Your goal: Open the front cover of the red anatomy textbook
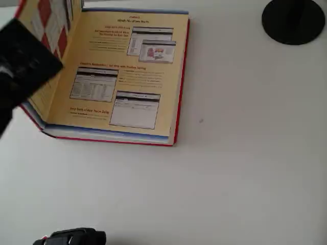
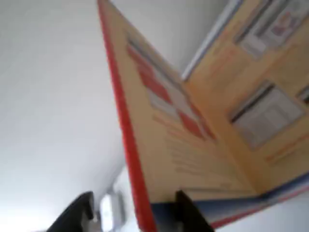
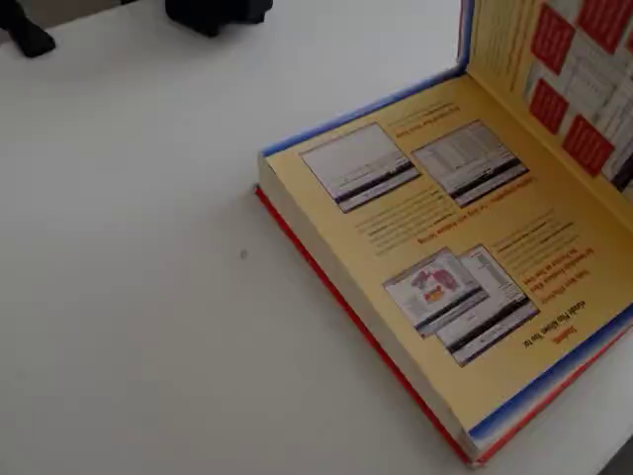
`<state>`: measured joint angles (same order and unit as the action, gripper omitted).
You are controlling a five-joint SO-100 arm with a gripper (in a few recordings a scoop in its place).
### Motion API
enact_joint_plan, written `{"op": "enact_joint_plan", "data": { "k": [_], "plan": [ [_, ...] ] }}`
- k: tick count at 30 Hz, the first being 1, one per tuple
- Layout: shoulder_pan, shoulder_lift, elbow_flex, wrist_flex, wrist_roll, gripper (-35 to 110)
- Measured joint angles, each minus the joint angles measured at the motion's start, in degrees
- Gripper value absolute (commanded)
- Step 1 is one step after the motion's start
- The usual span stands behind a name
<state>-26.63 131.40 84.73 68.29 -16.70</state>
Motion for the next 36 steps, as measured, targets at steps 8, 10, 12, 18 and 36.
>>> {"op": "enact_joint_plan", "data": {
  "k": [8,10,12,18,36],
  "plan": [
    [-10.6,-15.6,-19.6,5.4,0.0,26],
    [-13.4,-20.2,-25.8,7.5,-0.1,29],
    [-15.7,-23.2,-29.2,8.6,-0.1,30],
    [-24.7,-31.8,-32.3,12.6,-0.1,35],
    [-13.4,-26.8,-32.3,20.0,0.5,34]
  ]
}}
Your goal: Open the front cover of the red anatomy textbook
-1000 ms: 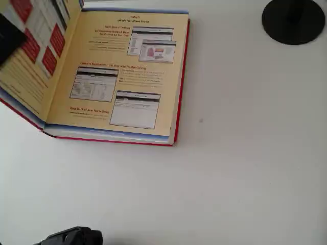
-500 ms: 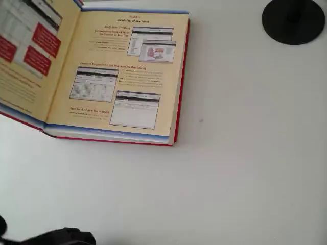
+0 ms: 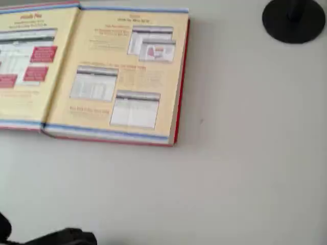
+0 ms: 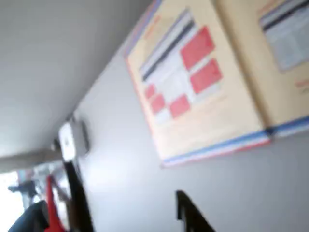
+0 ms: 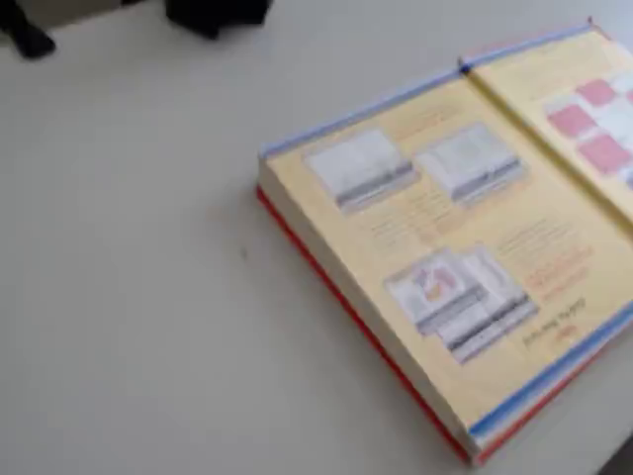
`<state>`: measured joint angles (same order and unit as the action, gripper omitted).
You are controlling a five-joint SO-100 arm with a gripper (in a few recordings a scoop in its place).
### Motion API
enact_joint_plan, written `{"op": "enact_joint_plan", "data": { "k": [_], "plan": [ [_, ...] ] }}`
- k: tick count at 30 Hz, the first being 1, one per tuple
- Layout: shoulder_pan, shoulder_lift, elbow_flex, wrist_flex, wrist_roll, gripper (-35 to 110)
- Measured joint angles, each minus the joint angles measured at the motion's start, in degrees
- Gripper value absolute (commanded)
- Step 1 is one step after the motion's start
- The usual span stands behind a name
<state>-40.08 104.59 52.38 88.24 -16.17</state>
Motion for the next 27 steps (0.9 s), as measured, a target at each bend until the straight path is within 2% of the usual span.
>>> {"op": "enact_joint_plan", "data": {
  "k": [7,12,18,23,27],
  "plan": [
    [19.3,9.5,0.0,3.4,3.0,28],
    [35.7,19.2,7.6,2.9,5.4,15],
    [45.1,39.6,36.3,-8.2,7.2,3],
    [44.6,58.9,65.7,-15.7,8.2,0],
    [41.7,71.8,85.8,-17.3,9.3,0]
  ]
}}
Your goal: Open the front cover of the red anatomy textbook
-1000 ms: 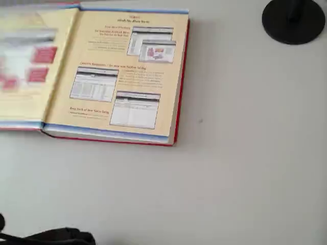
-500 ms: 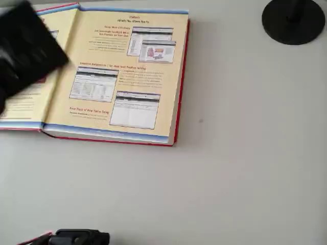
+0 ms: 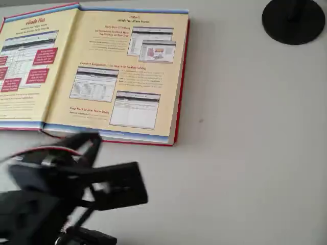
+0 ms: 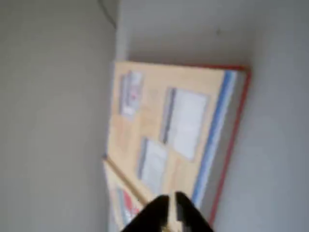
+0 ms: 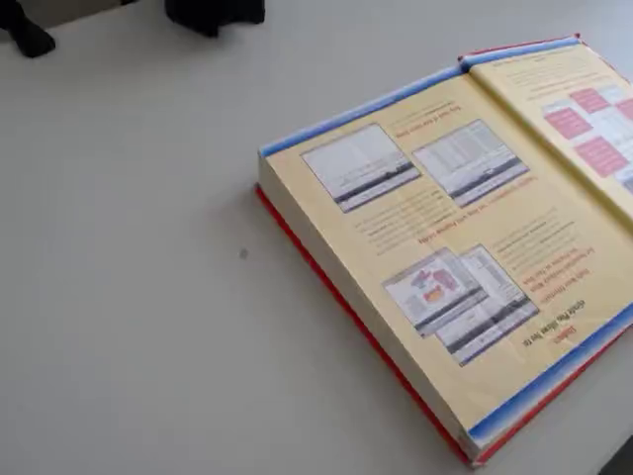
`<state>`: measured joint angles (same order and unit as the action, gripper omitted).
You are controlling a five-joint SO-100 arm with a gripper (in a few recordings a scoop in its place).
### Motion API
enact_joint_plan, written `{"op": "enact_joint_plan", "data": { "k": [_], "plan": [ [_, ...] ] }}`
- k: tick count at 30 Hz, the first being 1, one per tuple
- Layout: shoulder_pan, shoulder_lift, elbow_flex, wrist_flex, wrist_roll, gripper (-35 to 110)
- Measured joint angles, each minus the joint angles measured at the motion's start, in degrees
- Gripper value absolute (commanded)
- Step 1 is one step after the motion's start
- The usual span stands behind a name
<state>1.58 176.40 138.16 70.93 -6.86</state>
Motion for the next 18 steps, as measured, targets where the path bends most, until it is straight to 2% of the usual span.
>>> {"op": "enact_joint_plan", "data": {
  "k": [6,18],
  "plan": [
    [-3.1,9.9,18.4,0.2,2.2,0],
    [1.1,11.8,29.6,0.1,2.2,0]
  ]
}}
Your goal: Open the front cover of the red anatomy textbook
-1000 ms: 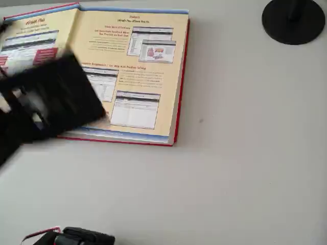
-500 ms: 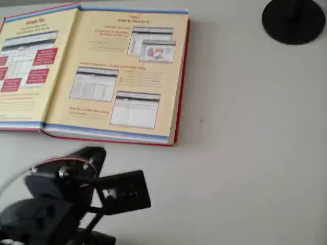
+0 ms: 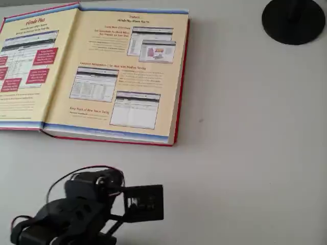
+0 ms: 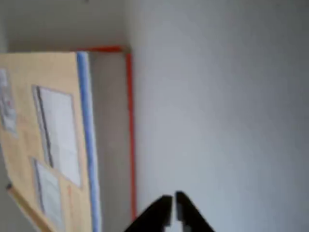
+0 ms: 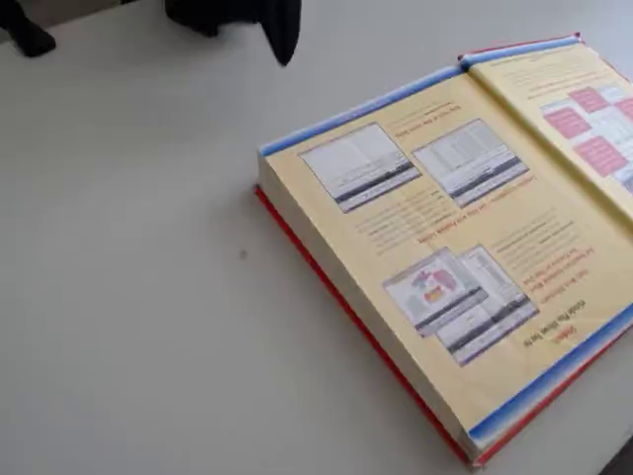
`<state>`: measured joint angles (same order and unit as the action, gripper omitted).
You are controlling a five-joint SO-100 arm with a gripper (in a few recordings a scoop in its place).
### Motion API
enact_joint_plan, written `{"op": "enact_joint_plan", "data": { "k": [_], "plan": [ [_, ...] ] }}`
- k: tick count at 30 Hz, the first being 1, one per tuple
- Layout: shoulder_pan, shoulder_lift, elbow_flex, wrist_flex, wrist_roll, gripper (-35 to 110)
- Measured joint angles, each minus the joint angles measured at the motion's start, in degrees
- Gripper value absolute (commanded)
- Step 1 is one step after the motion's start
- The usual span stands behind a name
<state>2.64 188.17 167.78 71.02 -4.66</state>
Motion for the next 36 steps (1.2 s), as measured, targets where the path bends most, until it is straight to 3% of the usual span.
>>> {"op": "enact_joint_plan", "data": {
  "k": [36],
  "plan": [
    [-0.1,-0.1,3.6,-0.5,0.0,0]
  ]
}}
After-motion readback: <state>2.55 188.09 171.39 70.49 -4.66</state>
